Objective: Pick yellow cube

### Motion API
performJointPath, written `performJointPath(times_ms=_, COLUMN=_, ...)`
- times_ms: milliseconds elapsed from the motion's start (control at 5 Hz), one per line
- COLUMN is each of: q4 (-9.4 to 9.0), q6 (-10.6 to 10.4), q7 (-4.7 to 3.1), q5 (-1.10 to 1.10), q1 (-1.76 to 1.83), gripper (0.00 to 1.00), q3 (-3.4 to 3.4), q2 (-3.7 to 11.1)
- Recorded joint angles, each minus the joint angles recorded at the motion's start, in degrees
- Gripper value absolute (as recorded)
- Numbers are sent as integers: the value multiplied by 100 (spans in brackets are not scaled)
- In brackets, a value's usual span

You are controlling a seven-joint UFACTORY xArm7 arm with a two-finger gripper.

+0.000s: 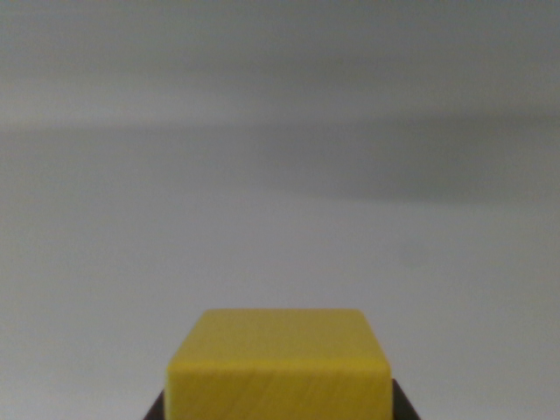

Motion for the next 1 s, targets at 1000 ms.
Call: performJointPath(times_ms=1000, q4=309, q6=533, q7=31, q5=-36, q1=7, gripper=100, q3=-14, q2=-226)
